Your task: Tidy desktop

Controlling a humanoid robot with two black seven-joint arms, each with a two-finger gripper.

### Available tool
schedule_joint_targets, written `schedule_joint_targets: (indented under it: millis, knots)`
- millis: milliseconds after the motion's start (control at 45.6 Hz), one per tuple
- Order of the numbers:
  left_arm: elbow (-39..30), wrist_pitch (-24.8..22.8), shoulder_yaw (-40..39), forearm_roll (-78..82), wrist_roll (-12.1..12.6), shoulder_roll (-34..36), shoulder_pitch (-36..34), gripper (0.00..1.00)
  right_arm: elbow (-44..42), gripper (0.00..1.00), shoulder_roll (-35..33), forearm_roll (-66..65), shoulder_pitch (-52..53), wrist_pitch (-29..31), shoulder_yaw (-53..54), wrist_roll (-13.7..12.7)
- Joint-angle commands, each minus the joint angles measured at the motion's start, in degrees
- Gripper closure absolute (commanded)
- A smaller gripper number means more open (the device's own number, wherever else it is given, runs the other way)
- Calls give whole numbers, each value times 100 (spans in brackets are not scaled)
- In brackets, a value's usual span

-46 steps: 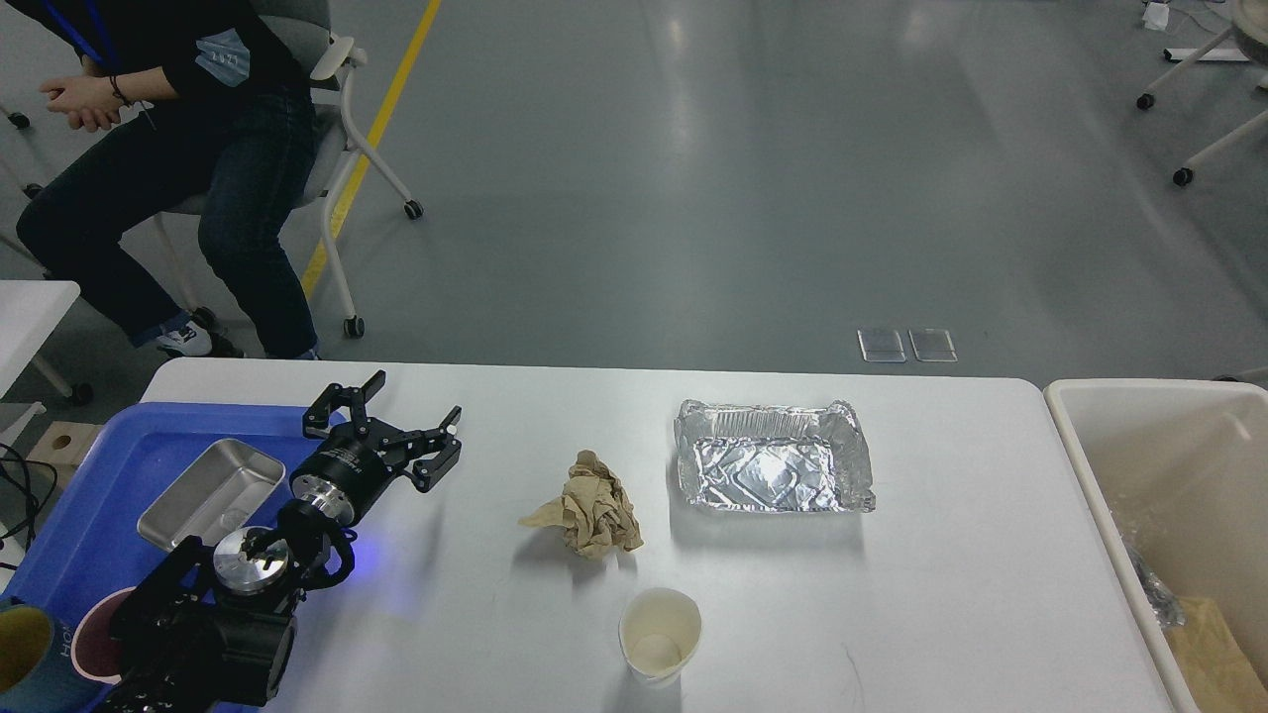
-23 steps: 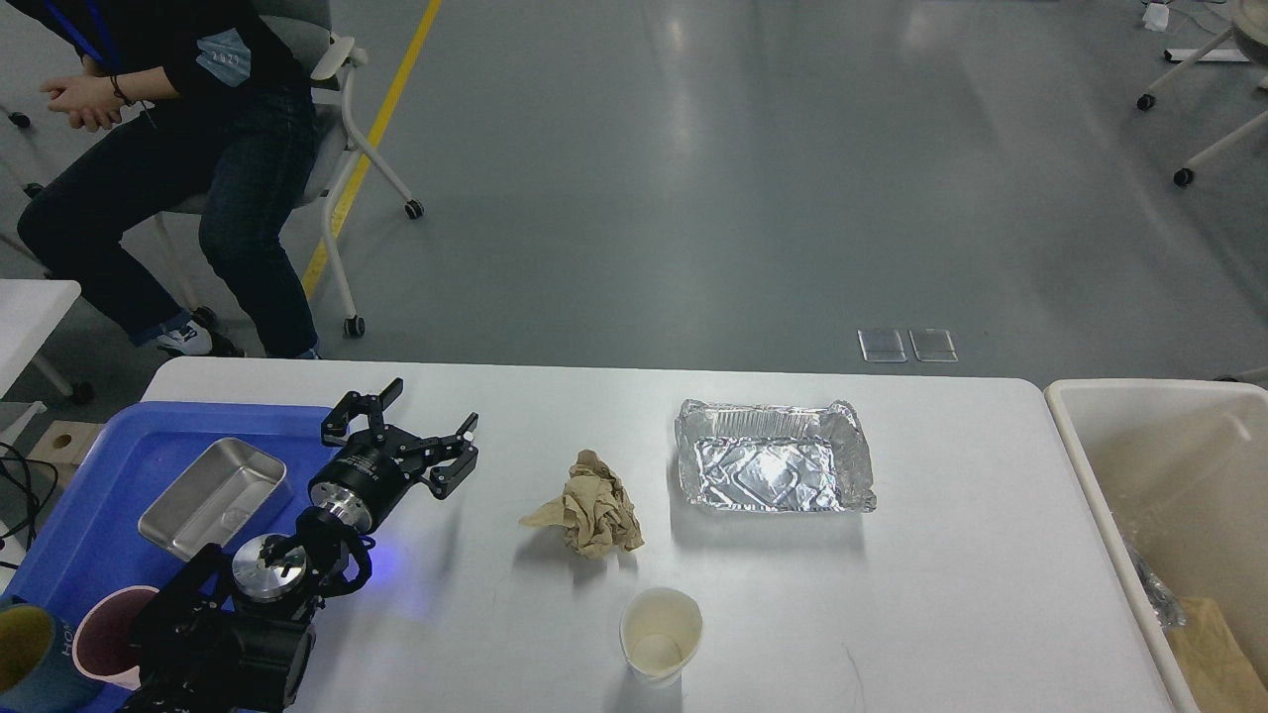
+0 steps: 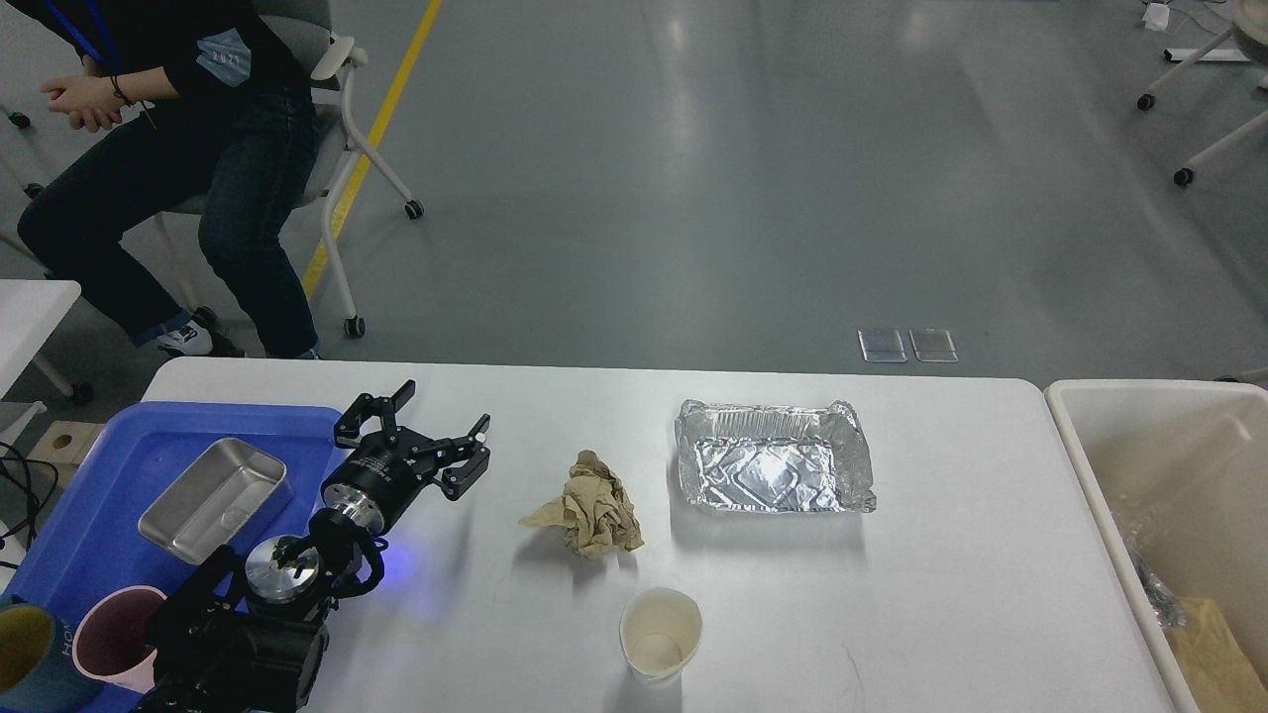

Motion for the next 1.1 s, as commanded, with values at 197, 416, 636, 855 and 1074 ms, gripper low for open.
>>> schedule_joint_targets:
  millis: [197,416,636,855,1074]
  knots:
    - [9,0,-66,-17,-1,-23,22,0,791,0,7,-1708,-81,513,-822,10]
    - [26,-27,-75,-61,8,12,58,0,1750,0,-651,-2835,-626,831,-1148,10]
    - [131,-88,-67,-70,17,-14,119,0,2303,0,-2187,-3001,-976,1366,-1412,10]
    - [193,-115,-67,-61,17,-50,119,0,2927,0,-2955,-3257,-1101,1955,-1403,19]
    - [193,-115,-58,-61,17,-58,119,0,3620,0,-2577,-3468,-1066,2131,-1605,72]
